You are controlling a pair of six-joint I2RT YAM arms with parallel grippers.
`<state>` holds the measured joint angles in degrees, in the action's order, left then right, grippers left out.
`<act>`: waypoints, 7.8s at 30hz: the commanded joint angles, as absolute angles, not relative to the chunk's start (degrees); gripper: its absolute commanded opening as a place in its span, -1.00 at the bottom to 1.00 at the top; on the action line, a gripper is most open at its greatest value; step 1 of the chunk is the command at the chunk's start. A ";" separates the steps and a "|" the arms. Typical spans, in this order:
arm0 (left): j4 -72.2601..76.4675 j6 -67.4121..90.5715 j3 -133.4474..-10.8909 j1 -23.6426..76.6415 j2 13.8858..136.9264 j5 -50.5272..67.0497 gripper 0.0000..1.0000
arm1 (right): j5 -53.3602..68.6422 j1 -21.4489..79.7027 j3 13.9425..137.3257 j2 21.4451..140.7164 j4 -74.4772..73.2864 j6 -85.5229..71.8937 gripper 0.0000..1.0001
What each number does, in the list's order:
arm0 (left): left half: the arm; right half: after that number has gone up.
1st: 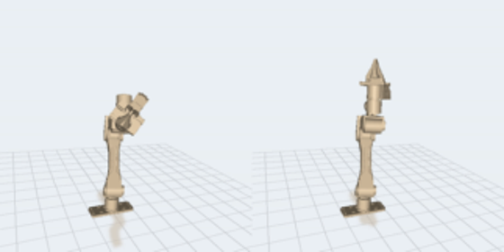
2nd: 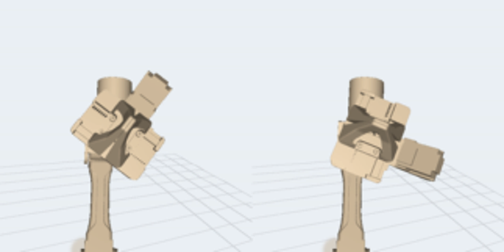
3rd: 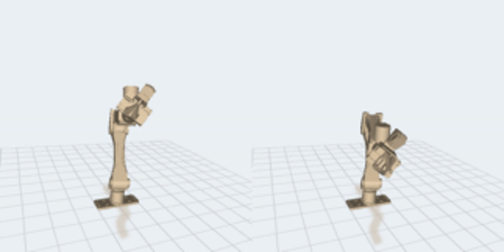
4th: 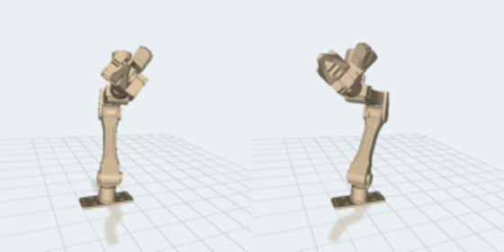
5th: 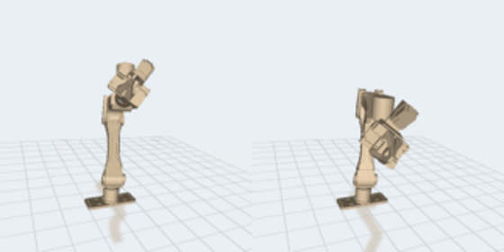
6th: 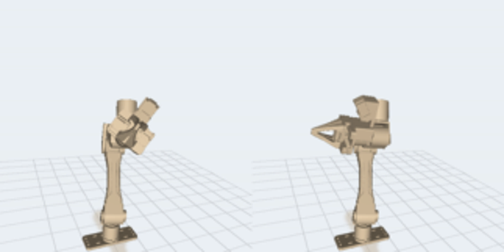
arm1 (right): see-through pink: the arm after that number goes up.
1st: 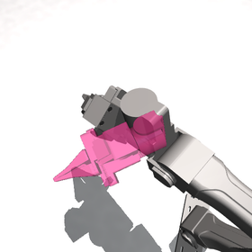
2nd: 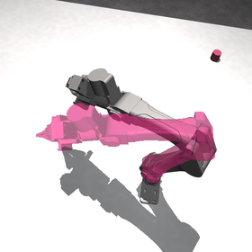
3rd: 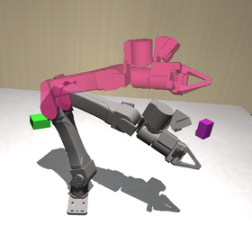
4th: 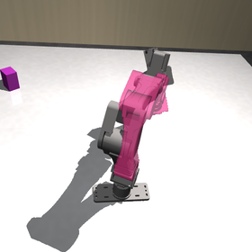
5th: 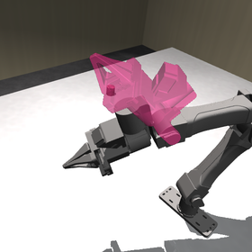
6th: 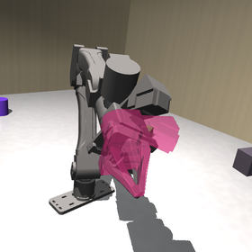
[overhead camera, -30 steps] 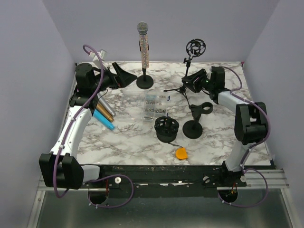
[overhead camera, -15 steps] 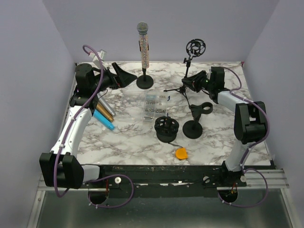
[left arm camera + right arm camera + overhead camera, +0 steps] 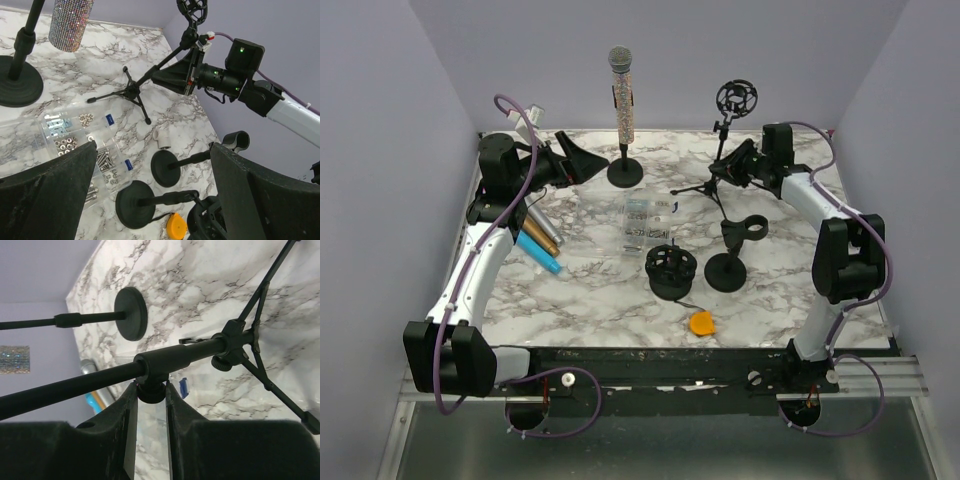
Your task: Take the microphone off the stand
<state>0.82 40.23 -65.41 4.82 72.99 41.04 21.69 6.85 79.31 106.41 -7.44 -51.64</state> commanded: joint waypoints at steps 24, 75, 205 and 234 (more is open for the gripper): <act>2.20 41.09 -64.84 2.65 73.48 43.38 0.86 | -5.97 15.85 95.65 109.34 -31.78 -32.04 -0.33; 3.12 41.81 -64.43 2.53 74.12 44.05 0.86 | 28.31 3.25 72.12 108.84 11.47 -60.55 -0.17; 6.46 45.16 -63.63 2.36 75.32 47.19 0.86 | 27.03 0.32 82.61 102.52 -9.14 -43.17 0.61; 1.49 40.77 -64.95 2.21 74.61 43.58 0.86 | -13.02 37.58 101.58 110.27 -0.54 -20.02 1.00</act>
